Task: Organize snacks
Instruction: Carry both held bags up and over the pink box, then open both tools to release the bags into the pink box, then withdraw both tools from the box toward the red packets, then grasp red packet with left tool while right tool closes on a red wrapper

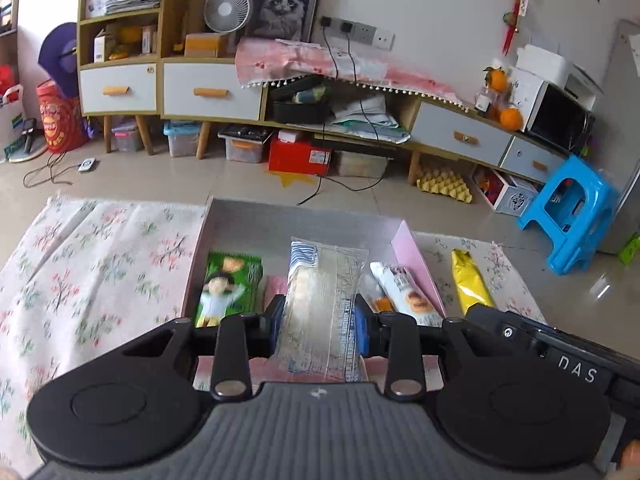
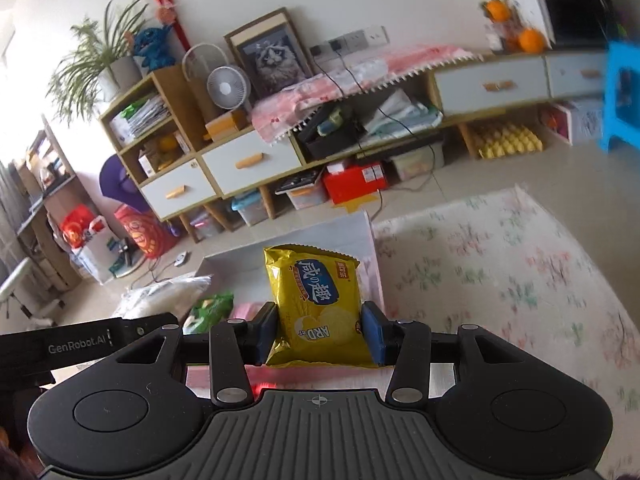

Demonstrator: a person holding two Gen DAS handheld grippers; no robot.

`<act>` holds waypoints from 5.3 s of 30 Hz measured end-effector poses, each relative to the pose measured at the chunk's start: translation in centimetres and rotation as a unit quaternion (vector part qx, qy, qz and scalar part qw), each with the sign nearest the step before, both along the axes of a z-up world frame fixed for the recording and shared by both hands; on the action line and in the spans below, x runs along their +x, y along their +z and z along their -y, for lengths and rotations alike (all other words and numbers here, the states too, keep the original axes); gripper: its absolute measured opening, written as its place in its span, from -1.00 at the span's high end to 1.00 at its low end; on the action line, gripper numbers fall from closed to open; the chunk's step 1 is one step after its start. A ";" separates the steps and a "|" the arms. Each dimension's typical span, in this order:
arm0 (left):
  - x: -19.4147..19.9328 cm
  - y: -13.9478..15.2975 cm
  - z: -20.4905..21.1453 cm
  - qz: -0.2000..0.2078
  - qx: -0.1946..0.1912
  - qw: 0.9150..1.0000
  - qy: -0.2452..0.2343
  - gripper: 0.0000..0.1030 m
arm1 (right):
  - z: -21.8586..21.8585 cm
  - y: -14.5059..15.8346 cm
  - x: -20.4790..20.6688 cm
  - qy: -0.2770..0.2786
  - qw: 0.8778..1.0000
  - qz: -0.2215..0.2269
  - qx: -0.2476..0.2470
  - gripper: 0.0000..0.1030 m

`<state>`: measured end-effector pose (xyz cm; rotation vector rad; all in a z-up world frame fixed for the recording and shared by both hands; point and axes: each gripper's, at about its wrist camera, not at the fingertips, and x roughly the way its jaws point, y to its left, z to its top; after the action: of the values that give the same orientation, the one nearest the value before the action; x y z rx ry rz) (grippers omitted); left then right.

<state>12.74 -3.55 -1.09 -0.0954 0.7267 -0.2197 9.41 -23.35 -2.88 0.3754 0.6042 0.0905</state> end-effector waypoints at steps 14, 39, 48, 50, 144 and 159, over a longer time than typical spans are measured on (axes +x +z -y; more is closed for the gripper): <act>2.8 -3.2 0.9 -0.043 -0.008 0.999 0.013 0.40 | -0.6 -2.3 5.0 0.015 0.998 -0.048 0.048 0.13; -1.0 -2.6 -2.7 -0.069 -0.017 0.997 0.031 0.05 | 2.7 -1.7 -3.8 -0.015 0.994 -0.055 0.088 -0.07; -5.8 -1.9 -4.0 -0.070 0.005 0.997 0.043 -0.36 | 3.8 -2.6 -8.7 -0.046 0.990 -0.068 0.115 -0.33; -6.5 -1.8 -4.3 -0.073 0.010 0.996 0.041 -0.36 | 3.8 -3.1 -9.1 -0.050 0.988 -0.078 0.120 -0.33; -1.5 -7.2 -1.7 -0.129 0.018 0.991 0.004 0.47 | -3.8 -9.0 -3.9 0.077 0.979 -0.093 0.162 0.55; -4.5 -4.5 -3.9 -0.098 -0.010 0.995 0.006 0.47 | -1.6 -7.1 -7.0 0.056 0.980 -0.056 0.185 0.62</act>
<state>8.21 0.39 -5.62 -0.1429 0.9190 -0.2075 2.37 -21.74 -9.98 0.7099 0.7202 0.2929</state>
